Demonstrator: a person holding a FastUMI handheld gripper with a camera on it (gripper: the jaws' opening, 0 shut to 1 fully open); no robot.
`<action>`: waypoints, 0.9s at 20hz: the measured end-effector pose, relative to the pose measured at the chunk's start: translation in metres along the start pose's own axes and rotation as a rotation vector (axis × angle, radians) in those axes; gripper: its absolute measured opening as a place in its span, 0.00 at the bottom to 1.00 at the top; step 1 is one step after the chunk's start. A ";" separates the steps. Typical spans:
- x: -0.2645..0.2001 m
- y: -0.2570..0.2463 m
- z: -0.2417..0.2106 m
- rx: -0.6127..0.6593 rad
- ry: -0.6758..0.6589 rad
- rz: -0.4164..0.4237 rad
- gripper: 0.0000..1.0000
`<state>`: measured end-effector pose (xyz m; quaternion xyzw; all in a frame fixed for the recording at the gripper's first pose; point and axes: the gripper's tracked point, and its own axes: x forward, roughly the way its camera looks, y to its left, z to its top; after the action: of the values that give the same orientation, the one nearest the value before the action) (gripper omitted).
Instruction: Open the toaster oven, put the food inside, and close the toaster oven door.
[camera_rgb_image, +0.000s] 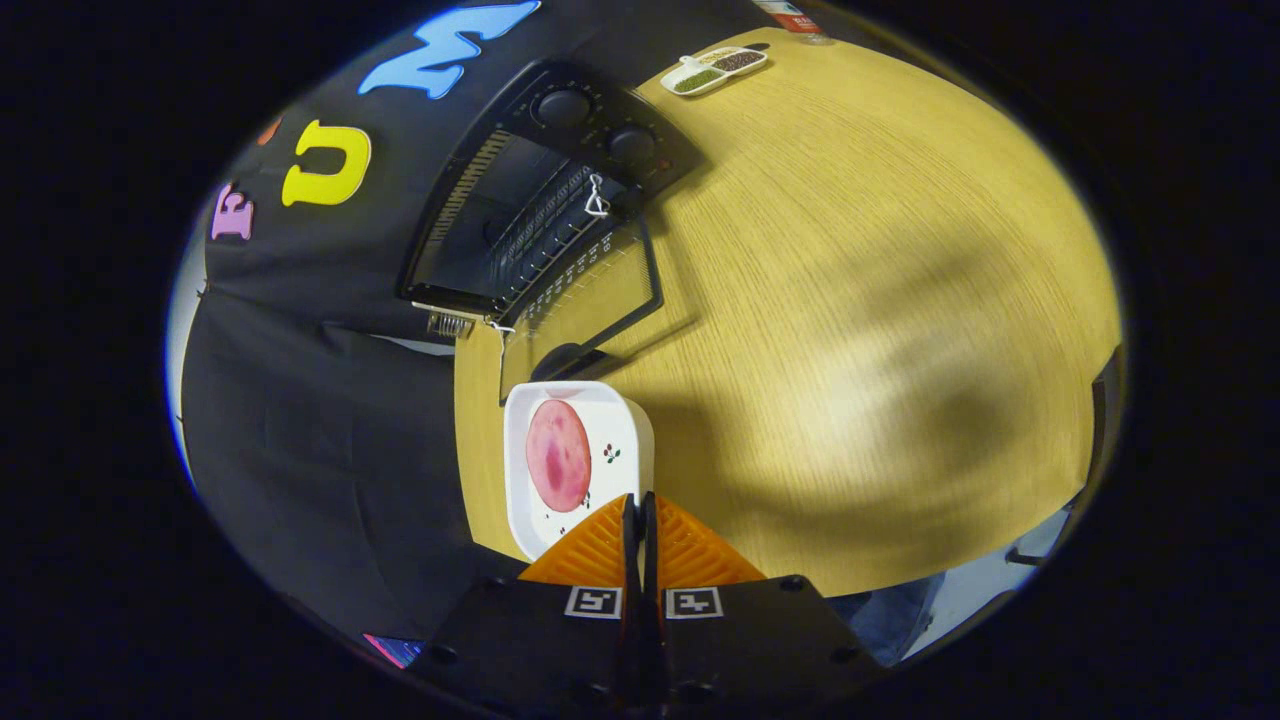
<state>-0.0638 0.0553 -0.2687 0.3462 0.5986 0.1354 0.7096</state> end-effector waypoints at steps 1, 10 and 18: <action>0.002 0.008 -0.001 0.007 -0.022 0.005 0.02; 0.016 0.060 0.002 0.177 -0.220 0.032 0.02; 0.043 0.076 0.041 0.336 -0.390 0.026 0.02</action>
<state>0.0027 0.1227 -0.2493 0.4864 0.4599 -0.0261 0.7424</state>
